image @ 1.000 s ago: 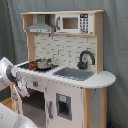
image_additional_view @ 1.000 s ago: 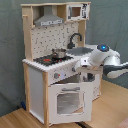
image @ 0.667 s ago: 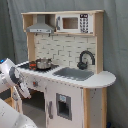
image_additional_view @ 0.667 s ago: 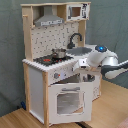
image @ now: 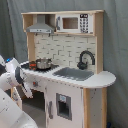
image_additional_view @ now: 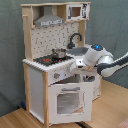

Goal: Play with the kitchen

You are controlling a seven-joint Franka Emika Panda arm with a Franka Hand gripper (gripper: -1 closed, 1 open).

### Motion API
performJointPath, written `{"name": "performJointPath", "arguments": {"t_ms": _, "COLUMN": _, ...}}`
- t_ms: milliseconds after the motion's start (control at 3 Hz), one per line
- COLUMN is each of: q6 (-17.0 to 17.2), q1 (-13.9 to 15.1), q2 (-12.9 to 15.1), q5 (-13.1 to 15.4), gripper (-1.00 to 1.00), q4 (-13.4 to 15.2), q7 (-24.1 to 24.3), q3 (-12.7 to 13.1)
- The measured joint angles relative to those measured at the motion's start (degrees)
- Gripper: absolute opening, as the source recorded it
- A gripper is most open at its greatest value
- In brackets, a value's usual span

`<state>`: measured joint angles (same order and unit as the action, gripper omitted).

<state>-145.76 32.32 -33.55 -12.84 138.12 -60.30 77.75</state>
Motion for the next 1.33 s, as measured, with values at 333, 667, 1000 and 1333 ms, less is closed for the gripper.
{"name": "performJointPath", "arguments": {"t_ms": 333, "q6": -0.6, "q1": 3.0, "q2": 2.5, "q5": 0.0, "gripper": 1.00, "q4": -1.6, "q7": -0.3, "q3": 3.1}}
{"name": "performJointPath", "arguments": {"t_ms": 667, "q6": -0.6, "q1": 3.5, "q2": 2.7, "q5": 0.0, "gripper": -1.00, "q4": -1.8, "q7": -0.5, "q3": 3.4}}
{"name": "performJointPath", "arguments": {"t_ms": 1000, "q6": -0.6, "q1": 7.3, "q2": 5.0, "q5": 0.0, "gripper": -1.00, "q4": -3.0, "q7": -3.1, "q3": 5.9}}
{"name": "performJointPath", "arguments": {"t_ms": 1333, "q6": -0.6, "q1": 9.8, "q2": 7.3, "q5": 0.0, "gripper": -1.00, "q4": -3.0, "q7": -3.4, "q3": 11.1}}
